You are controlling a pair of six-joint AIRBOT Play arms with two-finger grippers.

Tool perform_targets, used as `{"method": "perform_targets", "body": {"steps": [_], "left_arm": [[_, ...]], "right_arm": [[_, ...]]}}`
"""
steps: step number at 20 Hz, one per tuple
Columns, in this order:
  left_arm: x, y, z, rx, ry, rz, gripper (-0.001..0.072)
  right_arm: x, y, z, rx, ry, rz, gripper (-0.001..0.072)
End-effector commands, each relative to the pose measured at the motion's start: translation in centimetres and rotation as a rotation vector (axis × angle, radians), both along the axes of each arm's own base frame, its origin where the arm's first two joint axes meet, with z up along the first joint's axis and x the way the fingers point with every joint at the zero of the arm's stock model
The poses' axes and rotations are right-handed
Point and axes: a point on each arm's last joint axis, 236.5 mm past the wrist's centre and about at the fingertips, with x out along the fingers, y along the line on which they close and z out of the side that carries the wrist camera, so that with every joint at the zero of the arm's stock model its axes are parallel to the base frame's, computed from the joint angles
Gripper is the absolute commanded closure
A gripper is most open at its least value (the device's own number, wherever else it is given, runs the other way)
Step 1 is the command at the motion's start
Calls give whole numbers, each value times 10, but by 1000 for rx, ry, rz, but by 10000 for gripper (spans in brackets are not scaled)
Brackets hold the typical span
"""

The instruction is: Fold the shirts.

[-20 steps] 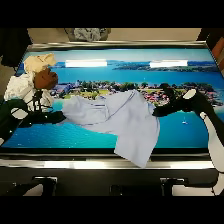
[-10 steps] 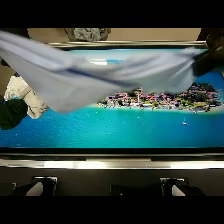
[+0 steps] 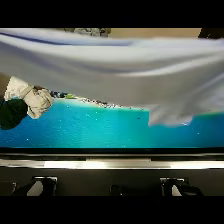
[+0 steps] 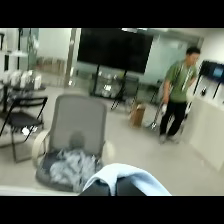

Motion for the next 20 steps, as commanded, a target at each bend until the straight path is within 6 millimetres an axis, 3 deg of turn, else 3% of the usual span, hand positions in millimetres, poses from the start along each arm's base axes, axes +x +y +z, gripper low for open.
{"method": "perform_targets", "body": {"steps": [1, 4, 6, 9, 11, 12, 13, 15, 16, 17, 18, 19, 20], "left_arm": [[24, 12, -73, -7, 267, -1, 667], [81, 10, -190, -43, 561, -108, 667], [125, -1, -287, -71, 734, -183, 667], [188, -14, -435, -155, 934, -202, 667], [213, -26, -512, -216, 1062, -229, 666], [222, -34, -540, -261, 1109, -250, 665], [230, -41, -557, -313, 1134, -269, 663], [245, -53, -567, -431, 1131, -303, 617], [250, -57, -564, -461, 1119, -314, 518], [251, -59, -558, -471, 1109, -323, 287], [248, -61, -549, -463, 1115, -348, 72], [243, -58, -537, -450, 1131, -378, 56], [232, -50, -522, -423, 1163, -405, 67]], "right_arm": [[-22, -1, -83, 28, 388, -1, 663], [0, -4, -187, 79, 756, 6, 664], [37, -9, -262, 108, 858, -3, 664], [116, -10, -367, 207, 825, -40, 663], [162, 0, -413, 321, 785, -53, 663], [179, 5, -428, 383, 759, -64, 663], [193, 12, -438, 458, 736, -79, 663], [212, 19, -445, 569, 688, -111, 663], [218, 19, -444, 590, 664, -119, 662], [222, 17, -440, 588, 641, -123, 660], [222, 16, -434, 579, 635, -115, 530], [221, 13, -421, 558, 636, -89, 230], [216, 7, -401, 514, 647, -33, 82]]}}
